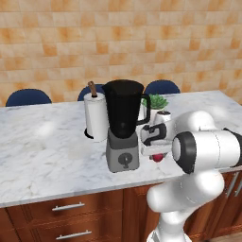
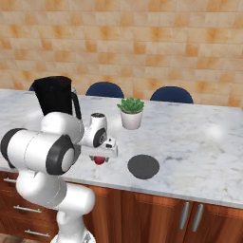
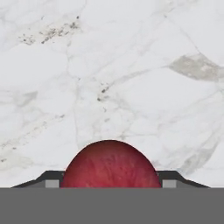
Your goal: Open the blender lid, put the apple in the blender, close the lid, and start the blender.
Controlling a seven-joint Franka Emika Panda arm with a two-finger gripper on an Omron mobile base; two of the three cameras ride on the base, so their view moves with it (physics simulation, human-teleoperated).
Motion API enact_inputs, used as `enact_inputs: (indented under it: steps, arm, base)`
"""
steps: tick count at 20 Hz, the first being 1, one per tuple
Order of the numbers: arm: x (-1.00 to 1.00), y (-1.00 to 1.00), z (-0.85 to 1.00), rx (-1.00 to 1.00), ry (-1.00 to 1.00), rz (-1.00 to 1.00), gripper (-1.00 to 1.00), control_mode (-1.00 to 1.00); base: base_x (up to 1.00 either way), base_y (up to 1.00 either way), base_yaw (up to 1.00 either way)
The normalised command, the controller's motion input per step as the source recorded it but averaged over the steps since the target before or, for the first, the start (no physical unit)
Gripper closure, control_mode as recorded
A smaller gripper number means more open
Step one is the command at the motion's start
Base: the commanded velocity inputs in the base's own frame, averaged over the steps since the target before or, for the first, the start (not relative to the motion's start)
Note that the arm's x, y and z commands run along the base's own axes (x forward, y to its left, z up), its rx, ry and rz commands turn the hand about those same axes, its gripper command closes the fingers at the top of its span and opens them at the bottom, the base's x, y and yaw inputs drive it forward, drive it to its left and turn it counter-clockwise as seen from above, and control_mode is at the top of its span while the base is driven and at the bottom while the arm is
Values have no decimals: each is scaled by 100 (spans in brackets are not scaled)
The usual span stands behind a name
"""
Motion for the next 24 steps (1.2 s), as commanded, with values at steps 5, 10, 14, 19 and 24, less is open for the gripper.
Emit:
enact_inputs:
  steps: [5,10,14,19,24]
  arm:
    - [-43,0,62,-1,-11,0,100,-100]
    - [-70,0,100,-7,-18,0,100,-100]
    - [-69,0,100,-4,-15,0,100,-100]
    - [-48,13,98,-5,-13,3,100,-100]
    - [-42,19,94,-8,-23,10,100,-100]
  base:
    - [0,0,0]
    - [0,0,0]
    - [0,0,0]
    - [0,0,0]
    - [0,0,0]
